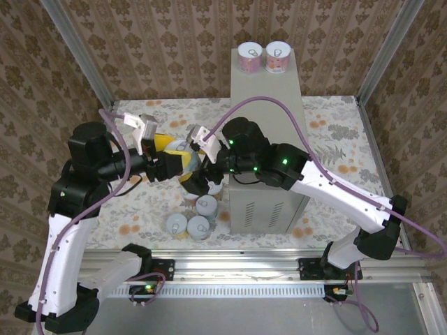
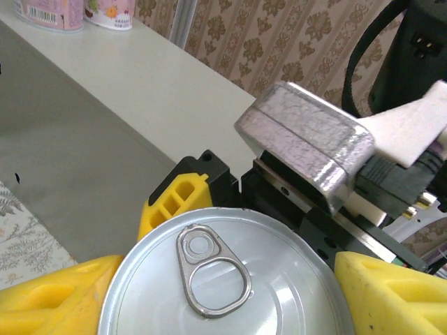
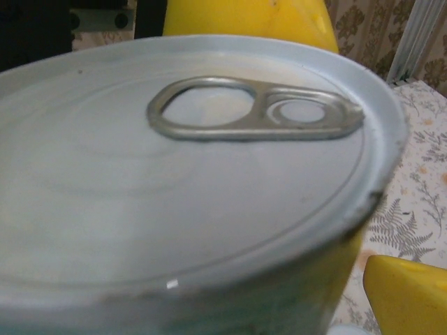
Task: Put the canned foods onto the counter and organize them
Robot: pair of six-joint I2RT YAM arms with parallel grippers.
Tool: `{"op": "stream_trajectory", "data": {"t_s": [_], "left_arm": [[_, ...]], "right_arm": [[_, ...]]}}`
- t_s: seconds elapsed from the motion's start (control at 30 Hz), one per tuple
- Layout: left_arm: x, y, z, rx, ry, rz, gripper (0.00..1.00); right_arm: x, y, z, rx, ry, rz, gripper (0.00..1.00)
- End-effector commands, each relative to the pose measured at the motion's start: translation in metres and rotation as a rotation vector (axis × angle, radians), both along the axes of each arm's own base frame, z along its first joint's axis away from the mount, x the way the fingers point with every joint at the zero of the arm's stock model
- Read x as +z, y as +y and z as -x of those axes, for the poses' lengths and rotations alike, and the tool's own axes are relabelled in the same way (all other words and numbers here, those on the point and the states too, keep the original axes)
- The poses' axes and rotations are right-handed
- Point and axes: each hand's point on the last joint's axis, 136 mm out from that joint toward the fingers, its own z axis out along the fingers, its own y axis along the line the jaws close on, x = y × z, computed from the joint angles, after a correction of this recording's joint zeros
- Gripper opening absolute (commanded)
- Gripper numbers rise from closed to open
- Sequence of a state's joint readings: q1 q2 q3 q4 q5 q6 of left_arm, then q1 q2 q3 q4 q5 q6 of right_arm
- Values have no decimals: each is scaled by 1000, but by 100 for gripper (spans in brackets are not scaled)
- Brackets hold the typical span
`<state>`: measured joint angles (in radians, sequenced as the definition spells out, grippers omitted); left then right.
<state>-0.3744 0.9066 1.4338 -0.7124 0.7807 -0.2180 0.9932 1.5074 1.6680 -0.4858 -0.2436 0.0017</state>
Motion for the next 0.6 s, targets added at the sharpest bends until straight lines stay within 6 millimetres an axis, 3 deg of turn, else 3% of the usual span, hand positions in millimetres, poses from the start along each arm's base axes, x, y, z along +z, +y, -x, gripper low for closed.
{"op": "stream_trajectory", "data": {"t_s": [0.0,0.13,0.4,0.57], "left_arm": [[28,-1,9,-23,-87,70,66],[27,-1,9,-21,-85,68,66],[24,-5,8,-48,-71,85,69],[28,-10,13,-106,-71,115,77]], "right_arm": [[22,2,-4,-32,-19,-97,100],[26,1,-4,-37,-28,-124,97],[33,-6,3,-26,-51,-164,71],[31,-9,6,-15,-60,-172,64]]}}
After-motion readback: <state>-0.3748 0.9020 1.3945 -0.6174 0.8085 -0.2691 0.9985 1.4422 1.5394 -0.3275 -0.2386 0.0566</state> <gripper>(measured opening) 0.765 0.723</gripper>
